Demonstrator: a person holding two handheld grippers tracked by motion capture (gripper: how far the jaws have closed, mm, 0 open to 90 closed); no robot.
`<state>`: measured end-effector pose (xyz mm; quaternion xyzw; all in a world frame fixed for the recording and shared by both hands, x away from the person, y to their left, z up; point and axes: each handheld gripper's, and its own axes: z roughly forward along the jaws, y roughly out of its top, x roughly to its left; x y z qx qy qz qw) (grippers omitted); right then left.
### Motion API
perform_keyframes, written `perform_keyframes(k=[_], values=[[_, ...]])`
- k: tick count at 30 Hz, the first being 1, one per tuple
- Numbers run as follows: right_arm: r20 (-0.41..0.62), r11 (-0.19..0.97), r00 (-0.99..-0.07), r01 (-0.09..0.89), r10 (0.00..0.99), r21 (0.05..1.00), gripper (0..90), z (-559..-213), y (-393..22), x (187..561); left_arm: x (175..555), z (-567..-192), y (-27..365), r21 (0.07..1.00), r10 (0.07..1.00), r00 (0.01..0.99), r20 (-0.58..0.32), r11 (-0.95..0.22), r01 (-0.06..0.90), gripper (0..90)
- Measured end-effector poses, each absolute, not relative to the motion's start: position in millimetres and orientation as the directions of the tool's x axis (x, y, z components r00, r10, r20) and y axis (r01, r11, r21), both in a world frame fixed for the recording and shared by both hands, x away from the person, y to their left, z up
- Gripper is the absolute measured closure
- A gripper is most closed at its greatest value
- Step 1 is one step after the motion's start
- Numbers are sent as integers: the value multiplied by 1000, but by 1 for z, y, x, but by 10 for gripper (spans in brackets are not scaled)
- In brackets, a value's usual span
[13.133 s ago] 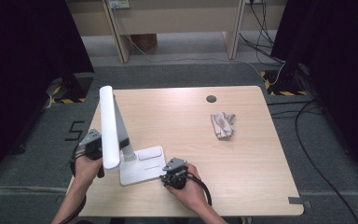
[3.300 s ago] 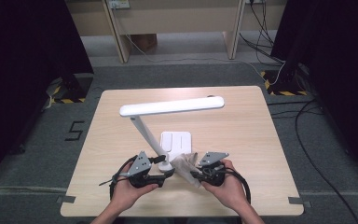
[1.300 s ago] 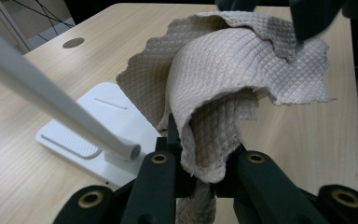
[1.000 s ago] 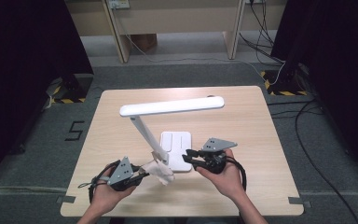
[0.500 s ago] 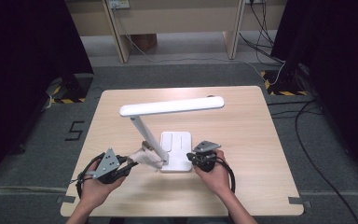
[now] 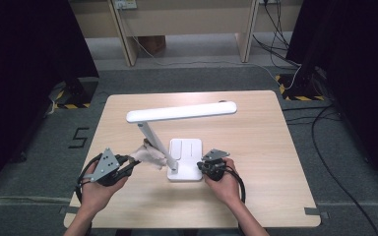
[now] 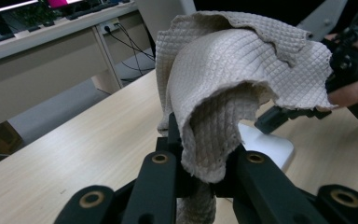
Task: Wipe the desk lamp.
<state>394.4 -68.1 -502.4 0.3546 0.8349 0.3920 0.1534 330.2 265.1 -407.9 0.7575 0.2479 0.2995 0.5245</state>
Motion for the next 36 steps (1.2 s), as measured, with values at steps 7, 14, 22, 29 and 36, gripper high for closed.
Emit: perform_keyframes(k=[7,14,22,29,36], values=[[29,436,-703,474,711,765,900,-505,-66,394,333,-395,269,951,710,673,207,-307,31,814],[32,435,-703,475,711,765,900,-505,-66,394,335,-383,273,958,731,648,213,-286,7,815],[40,423,-702,472,711,774,900,-507,-65,394,337,-365,277,965,758,613,224,-259,-33,815],[43,415,-699,472,714,778,900,-508,-64,394,340,-347,283,977,797,570,201,-206,-55,817],[43,413,-700,468,713,781,900,-508,-64,394,342,-338,285,982,820,541,184,-181,-59,818]])
